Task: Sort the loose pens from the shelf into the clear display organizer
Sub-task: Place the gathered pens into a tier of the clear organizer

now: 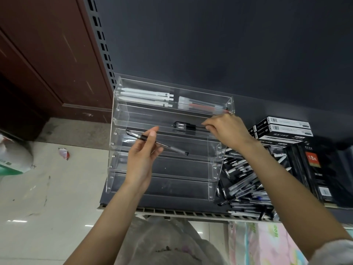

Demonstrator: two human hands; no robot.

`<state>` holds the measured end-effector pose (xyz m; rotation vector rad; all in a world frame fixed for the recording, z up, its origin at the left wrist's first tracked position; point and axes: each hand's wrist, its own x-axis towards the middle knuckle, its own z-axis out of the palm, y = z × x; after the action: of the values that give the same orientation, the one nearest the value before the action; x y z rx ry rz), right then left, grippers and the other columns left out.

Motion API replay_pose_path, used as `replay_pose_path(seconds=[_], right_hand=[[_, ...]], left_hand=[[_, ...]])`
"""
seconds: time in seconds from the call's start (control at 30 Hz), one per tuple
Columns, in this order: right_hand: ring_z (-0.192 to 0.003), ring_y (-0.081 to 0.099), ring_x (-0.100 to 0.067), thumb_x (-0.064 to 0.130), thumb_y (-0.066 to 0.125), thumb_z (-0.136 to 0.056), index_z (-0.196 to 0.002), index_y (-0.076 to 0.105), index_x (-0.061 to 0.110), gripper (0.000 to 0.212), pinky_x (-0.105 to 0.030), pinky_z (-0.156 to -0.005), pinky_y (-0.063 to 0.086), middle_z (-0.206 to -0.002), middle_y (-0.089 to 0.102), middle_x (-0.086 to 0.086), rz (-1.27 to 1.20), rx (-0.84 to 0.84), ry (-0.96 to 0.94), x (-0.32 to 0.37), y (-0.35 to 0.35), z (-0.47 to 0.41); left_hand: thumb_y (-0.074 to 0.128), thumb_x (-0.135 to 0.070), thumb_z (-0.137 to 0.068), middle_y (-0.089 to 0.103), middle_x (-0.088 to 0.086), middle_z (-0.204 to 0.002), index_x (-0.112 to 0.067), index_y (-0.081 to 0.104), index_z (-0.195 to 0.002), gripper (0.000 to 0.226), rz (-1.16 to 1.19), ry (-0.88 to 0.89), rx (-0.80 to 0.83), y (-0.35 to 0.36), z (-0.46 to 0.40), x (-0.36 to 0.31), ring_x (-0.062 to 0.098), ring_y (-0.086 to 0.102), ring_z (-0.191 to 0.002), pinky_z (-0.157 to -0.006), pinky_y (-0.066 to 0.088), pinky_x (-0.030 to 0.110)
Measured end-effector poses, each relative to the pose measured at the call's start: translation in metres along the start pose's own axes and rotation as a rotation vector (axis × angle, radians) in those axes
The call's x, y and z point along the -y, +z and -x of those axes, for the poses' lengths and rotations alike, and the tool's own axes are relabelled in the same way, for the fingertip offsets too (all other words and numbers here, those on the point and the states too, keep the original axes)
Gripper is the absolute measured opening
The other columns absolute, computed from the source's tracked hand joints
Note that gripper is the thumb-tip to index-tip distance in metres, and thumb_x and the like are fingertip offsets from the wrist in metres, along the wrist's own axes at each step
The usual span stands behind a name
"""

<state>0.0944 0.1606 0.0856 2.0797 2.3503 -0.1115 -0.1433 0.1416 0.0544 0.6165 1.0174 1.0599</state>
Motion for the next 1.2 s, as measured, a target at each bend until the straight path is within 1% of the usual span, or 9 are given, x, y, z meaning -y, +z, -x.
replay_pose_path(seconds=[0.13, 0.2, 0.43, 0.57, 0.7, 0.77, 0.83, 0.97, 1.2], right_hand=[[-0.09, 0.067, -0.01, 0.029, 0.056, -0.094, -0.108, 0.07, 0.023, 0.02, -0.033, -0.08, 0.055, -0.101, 0.072, 0.007, -0.229, -0.183, 0.031, 0.015, -0.016, 0.017], [-0.083, 0.067, -0.002, 0.036, 0.061, -0.089, -0.106, 0.07, 0.026, 0.022, -0.024, -0.075, 0.054, -0.094, 0.073, 0.011, -0.416, -0.175, -0.002, 0.034, -0.028, 0.028], [-0.076, 0.068, -0.005, 0.024, 0.075, -0.079, -0.102, 0.072, 0.025, 0.023, -0.032, -0.072, 0.058, -0.085, 0.073, 0.011, -0.312, -0.304, -0.029, 0.034, -0.028, 0.033], [-0.078, 0.07, -0.016, 0.017, 0.076, -0.078, -0.089, 0.075, 0.022, 0.012, -0.034, -0.068, 0.058, -0.083, 0.074, 0.005, -0.063, -0.398, 0.008, 0.004, -0.011, 0.024], [-0.063, 0.067, -0.018, 0.007, 0.081, -0.067, -0.073, 0.07, 0.017, 0.016, -0.029, -0.046, 0.054, -0.068, 0.069, 0.002, 0.128, -0.338, 0.021, -0.005, 0.012, 0.012], [-0.054, 0.062, -0.017, 0.005, 0.084, -0.057, -0.068, 0.066, 0.017, 0.025, -0.025, -0.043, 0.049, -0.062, 0.063, 0.004, 0.23, -0.267, 0.024, -0.002, 0.017, 0.006], [-0.052, 0.059, -0.018, 0.0, 0.082, -0.051, -0.064, 0.063, 0.017, 0.029, -0.023, -0.043, 0.047, -0.06, 0.06, 0.003, 0.282, -0.253, 0.017, 0.0, 0.019, 0.002], [-0.055, 0.059, -0.02, -0.006, 0.077, -0.046, -0.059, 0.063, 0.014, 0.027, -0.026, -0.052, 0.051, -0.057, 0.059, 0.0, 0.318, -0.239, -0.019, 0.003, 0.017, -0.001], [-0.043, 0.055, -0.016, -0.002, 0.086, -0.041, -0.051, 0.063, 0.019, 0.033, -0.017, -0.038, 0.036, -0.049, 0.056, 0.006, 0.322, -0.142, 0.044, 0.008, 0.012, -0.006]], left_hand=[[0.056, -0.024, -0.092, 0.061, -0.013, -0.077, -0.018, 0.067, -0.106, 0.02, 0.002, -0.001, 0.007, 0.012, -0.003, 0.005, 0.0, 0.058, -0.068, -0.074, 0.052, 0.015], [0.056, -0.024, -0.091, 0.062, -0.013, -0.075, -0.016, 0.067, -0.106, 0.02, 0.007, 0.005, 0.014, 0.021, -0.005, 0.008, 0.003, 0.058, -0.07, -0.074, 0.052, 0.016], [0.061, -0.018, -0.09, 0.066, -0.002, -0.095, -0.019, 0.065, -0.104, 0.015, -0.034, 0.133, 0.077, 0.06, -0.018, 0.003, 0.011, 0.064, -0.089, -0.078, 0.053, 0.02], [0.059, -0.022, -0.092, 0.054, 0.002, -0.117, -0.023, 0.057, -0.115, 0.023, -0.505, 0.51, -0.075, 0.04, -0.043, -0.009, 0.005, 0.056, -0.101, -0.091, 0.046, 0.018], [0.06, -0.012, -0.089, 0.057, 0.004, -0.111, -0.014, 0.064, -0.109, 0.021, -1.169, 0.819, 0.092, 0.022, -0.063, -0.008, 0.018, 0.056, -0.099, -0.088, 0.049, 0.028], [0.059, -0.016, -0.09, 0.062, 0.007, -0.107, -0.014, 0.063, -0.11, 0.021, -1.37, 0.804, 0.171, 0.024, -0.067, -0.003, 0.025, 0.06, -0.092, -0.079, 0.053, 0.04], [0.055, -0.022, -0.093, 0.063, 0.008, -0.108, -0.013, 0.061, -0.115, 0.025, -1.458, 0.758, 0.186, 0.028, -0.069, 0.001, 0.028, 0.062, -0.091, -0.078, 0.051, 0.04], [0.048, -0.029, -0.096, 0.063, 0.007, -0.115, -0.016, 0.058, -0.122, 0.031, -1.512, 0.697, 0.182, 0.033, -0.071, 0.001, 0.028, 0.059, -0.102, -0.083, 0.048, 0.039], [0.047, -0.034, -0.097, 0.057, 0.006, -0.121, -0.018, 0.058, -0.125, 0.034, -1.517, 0.602, 0.218, 0.032, -0.074, -0.005, 0.026, 0.053, -0.112, -0.087, 0.046, 0.038]])
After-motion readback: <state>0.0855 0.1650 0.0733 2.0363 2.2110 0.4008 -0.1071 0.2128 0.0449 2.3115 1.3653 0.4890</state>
